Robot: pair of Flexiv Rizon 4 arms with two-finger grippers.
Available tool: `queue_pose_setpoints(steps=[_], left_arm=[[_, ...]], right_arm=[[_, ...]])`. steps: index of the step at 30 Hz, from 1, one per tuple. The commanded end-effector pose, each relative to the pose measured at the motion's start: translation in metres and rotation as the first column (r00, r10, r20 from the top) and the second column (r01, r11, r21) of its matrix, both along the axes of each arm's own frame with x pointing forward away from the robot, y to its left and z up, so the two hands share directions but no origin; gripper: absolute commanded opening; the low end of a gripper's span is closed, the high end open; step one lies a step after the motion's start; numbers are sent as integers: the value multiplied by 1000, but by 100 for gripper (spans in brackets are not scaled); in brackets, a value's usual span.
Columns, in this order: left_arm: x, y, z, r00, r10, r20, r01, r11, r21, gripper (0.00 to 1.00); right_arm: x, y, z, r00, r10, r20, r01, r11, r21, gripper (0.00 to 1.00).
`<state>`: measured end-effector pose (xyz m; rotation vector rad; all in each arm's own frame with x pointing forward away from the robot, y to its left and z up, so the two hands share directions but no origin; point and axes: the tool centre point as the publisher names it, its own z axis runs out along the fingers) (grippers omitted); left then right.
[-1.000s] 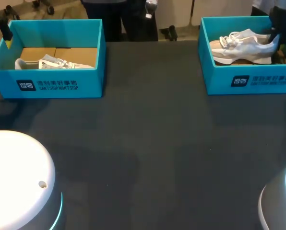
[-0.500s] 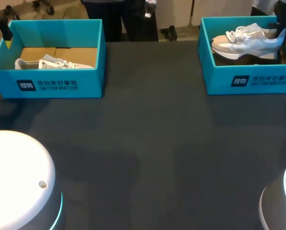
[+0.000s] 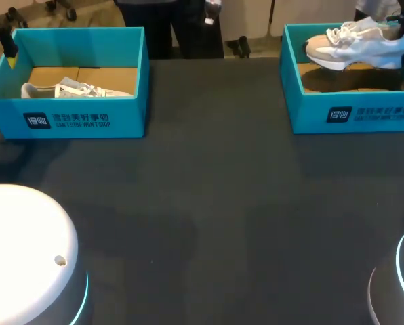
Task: Take the shoe out of the shoebox, open the shoe tongue, remove and reinsert the insole, then place the shoe into the shoebox
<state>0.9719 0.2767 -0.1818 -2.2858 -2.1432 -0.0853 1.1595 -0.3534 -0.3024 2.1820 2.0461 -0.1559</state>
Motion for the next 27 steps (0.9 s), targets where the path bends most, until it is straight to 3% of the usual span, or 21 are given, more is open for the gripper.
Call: queue_pose_setpoints(steps=[1,9,14,21,27], left_arm=[[0,0,1,1000,0,0,0,1000,3,100],[0,0,1,1000,0,0,0,1000,3,100],[0,0,1,1000,0,0,0,1000,3,100],[0,0,1,1000,0,0,0,1000,3,100],[0,0,1,1000,0,0,0,1000,3,100]], right_arm=[[-16,2,32,1000,-2,18,2,1000,-1,0],[-23,6,75,998,-15,54,15,1000,-15,0],[-33,12,115,995,-25,99,29,999,-32,0],[-57,38,162,989,-1,149,12,997,-72,0],[-85,69,182,985,4,173,10,997,-81,0]])
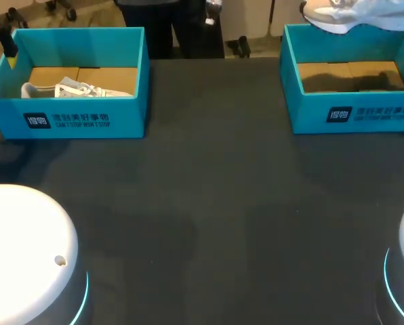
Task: Take the shoe out of the shoebox, open the shoe tongue, remove and reinsert the insole, then place the shoe into the shoebox
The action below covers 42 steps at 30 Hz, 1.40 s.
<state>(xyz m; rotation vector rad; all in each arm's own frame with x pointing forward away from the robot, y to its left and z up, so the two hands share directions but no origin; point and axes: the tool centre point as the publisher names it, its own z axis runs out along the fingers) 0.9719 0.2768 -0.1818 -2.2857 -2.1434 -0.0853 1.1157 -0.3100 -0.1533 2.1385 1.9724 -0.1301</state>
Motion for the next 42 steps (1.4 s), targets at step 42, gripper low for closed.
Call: queue_pose_setpoints(steps=[42], left_arm=[[0,0,1,1000,-1,0,1,1000,3,100]], right_arm=[[-243,187,60,992,-63,113,83,981,-176,0]])
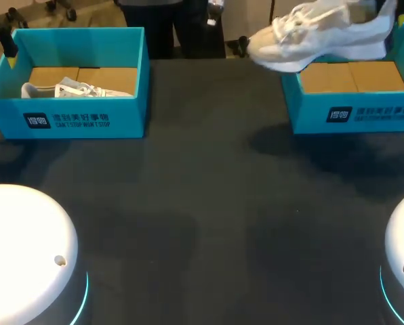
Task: Take the shoe out of the shoebox, open the shoe tongue, remove and reinsert the insole, then place the shoe into the shoebox
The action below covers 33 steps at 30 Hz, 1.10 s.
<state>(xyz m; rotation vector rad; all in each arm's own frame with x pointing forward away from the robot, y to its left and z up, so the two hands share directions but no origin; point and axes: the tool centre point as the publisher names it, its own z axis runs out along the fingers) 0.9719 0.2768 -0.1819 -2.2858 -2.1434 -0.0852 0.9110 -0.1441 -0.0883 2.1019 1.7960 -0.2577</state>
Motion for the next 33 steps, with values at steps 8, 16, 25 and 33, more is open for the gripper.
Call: queue_pose_setpoints(steps=[8,16,25,33], left_arm=[[0,0,1,1000,0,0,0,1000,3,100],[0,0,1,1000,0,0,0,1000,3,100],[0,0,1,1000,0,0,0,1000,3,100],[0,0,1,1000,0,0,0,1000,3,100]], right_arm=[[-70,53,-17,996,14,86,-15,1000,5,0],[-70,53,-17,996,14,86,-15,1000,5,0],[-75,60,-27,996,27,90,-24,999,-27,0],[-136,103,-93,998,43,55,-42,999,-10,0]])
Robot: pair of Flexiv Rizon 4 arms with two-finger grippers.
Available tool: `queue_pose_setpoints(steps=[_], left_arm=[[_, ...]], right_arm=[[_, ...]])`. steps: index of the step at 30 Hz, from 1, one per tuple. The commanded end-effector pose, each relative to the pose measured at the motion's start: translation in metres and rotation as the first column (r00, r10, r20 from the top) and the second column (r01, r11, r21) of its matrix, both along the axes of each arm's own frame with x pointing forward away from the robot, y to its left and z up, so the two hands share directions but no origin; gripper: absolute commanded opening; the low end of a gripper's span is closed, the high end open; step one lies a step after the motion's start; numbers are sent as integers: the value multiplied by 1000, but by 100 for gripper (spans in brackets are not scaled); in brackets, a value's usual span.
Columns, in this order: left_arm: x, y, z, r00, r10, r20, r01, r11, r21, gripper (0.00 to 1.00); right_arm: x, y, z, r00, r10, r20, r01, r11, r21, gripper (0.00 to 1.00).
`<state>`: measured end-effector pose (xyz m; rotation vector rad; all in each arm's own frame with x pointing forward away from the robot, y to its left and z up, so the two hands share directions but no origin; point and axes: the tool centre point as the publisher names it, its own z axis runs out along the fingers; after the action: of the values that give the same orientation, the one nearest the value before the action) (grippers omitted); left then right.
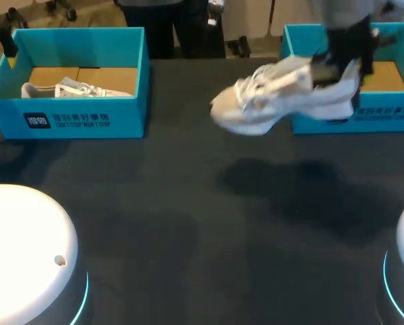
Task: Take the shoe out of the shoebox, open the shoe tongue, remove and reinsert the insole, then place the shoe into the shoebox
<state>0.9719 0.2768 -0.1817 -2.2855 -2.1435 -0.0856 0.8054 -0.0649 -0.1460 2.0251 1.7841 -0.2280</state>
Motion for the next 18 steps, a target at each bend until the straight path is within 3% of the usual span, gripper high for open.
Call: queue_pose_setpoints(steps=[1,4,5,18], left_arm=[[0,0,0,1000,-1,0,1,1000,3,100],[0,0,0,1000,-1,0,1,1000,3,100],[0,0,0,1000,-1,0,1,1000,3,100],[0,0,0,1000,-1,0,1,1000,3,100]], right_arm=[[-38,29,-40,1000,20,6,-20,998,58,0],[-58,47,-54,1000,27,-12,-26,998,53,0],[-76,64,-70,998,55,-38,-51,993,102,0],[-76,64,-70,998,55,-38,-51,993,102,0]])
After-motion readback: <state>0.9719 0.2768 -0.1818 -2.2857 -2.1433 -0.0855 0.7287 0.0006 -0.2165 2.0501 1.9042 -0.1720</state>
